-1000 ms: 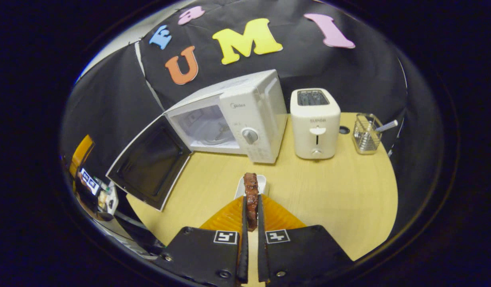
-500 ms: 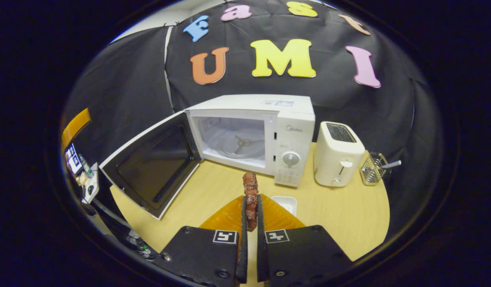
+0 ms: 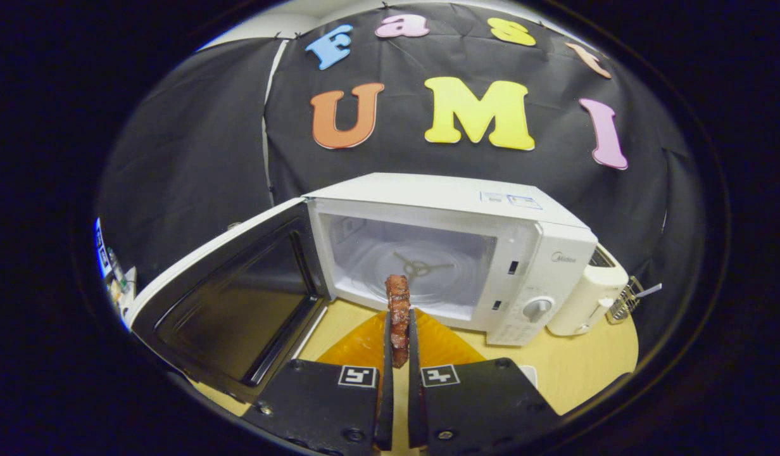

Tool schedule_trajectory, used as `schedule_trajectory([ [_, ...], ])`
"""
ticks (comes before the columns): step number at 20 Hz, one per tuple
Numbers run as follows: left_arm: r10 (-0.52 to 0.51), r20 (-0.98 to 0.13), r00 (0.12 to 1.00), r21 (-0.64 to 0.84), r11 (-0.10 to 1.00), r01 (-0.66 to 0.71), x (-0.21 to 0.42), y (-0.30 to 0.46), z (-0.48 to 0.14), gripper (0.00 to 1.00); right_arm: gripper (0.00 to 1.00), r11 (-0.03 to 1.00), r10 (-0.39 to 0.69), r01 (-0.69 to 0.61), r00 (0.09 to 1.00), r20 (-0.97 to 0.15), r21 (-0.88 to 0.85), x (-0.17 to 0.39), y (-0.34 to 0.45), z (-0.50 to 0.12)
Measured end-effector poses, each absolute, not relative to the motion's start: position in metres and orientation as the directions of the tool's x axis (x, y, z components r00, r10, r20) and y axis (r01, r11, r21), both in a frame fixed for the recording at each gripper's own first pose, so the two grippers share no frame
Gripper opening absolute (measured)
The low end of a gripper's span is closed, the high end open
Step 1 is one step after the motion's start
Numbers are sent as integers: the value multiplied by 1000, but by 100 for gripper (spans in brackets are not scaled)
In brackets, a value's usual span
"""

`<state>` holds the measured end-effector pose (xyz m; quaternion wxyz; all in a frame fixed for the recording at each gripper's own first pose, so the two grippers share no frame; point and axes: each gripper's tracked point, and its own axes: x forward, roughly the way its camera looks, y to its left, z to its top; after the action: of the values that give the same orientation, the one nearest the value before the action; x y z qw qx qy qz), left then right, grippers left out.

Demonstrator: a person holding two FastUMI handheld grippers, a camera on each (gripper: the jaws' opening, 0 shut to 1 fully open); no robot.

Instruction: Open the microwave oven with the left hand, put the food in, and close the microwave oven.

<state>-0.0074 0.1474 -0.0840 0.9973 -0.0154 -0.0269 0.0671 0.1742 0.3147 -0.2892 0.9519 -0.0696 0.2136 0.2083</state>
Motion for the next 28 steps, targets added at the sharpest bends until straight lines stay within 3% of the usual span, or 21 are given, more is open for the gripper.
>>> schedule_trajectory([
  [5, 188, 22, 982, -1, 982, -188, -8, 168, -98, 96, 12, 930, 357, -363, 846, -395, 62, 220, 342, -309],
  [9, 200, 11, 980, -31, 979, -199, -1, 176, -103, 96, 13, 910, 397, -309, 841, -368, 275, 247, 361, -322],
  [12, 215, 10, 977, -12, 977, -215, 4, 181, -104, 96, 13, 888, 340, -193, 886, -315, 416, 272, 360, -322],
  [19, 240, -10, 971, 11, 971, -240, 9, 182, -108, 96, 13, 655, 277, -15, 935, -221, 756, 304, 361, -312],
  [27, 250, -15, 968, 16, 968, -250, 13, 183, -113, 96, 13, 549, 198, 113, 945, -260, 828, 341, 378, -351],
  [28, 249, -19, 968, 15, 968, -249, 14, 182, -115, 87, 15, 548, 178, 125, 949, -261, 827, 347, 382, -355],
])
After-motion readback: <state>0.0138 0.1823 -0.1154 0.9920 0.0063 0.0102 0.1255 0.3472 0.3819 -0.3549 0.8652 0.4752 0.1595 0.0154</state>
